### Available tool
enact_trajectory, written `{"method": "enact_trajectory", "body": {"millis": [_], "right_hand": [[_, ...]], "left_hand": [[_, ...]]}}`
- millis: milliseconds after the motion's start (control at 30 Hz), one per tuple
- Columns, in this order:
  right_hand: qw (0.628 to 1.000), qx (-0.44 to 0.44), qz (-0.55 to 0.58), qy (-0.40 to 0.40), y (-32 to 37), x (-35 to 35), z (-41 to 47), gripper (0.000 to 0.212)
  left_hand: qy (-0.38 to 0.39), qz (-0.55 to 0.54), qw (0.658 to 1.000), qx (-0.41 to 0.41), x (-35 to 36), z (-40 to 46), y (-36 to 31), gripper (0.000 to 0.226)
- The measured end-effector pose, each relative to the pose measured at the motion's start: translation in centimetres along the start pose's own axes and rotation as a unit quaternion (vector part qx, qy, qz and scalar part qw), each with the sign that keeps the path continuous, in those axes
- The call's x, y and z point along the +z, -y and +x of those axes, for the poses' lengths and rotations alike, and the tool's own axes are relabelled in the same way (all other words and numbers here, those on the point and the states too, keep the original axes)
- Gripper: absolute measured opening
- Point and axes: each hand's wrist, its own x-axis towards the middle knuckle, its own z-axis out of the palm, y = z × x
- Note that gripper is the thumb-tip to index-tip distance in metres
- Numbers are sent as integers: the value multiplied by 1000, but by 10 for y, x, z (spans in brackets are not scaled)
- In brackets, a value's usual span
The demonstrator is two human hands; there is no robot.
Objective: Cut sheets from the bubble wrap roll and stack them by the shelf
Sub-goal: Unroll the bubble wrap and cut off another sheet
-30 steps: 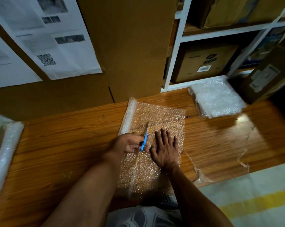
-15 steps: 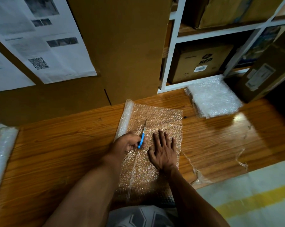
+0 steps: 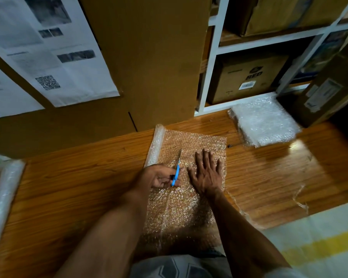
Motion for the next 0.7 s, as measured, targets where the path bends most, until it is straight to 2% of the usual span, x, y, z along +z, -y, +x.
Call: {"method": "enact_trajectory", "body": {"millis": [233, 400, 467, 567, 700], "right_hand": [[1000, 0, -3, -4, -1, 0, -2, 81], [1000, 3, -7, -6, -1, 1, -2, 81], [1000, 2, -6, -7, -1, 0, -2, 81], [1000, 0, 1, -9, -1, 0, -2, 80], [1000, 1, -2, -13, -2, -1, -1, 81]], "left_hand": [[-11, 8, 1000, 15, 0, 0, -15, 57], [-62, -23, 997, 31, 3, 10, -16, 30], [-70, -24, 997, 38, 2, 14, -14, 29], [-66, -27, 997, 40, 1, 12, -15, 37], [-26, -35, 999, 23, -7, 12, -22, 32]]}}
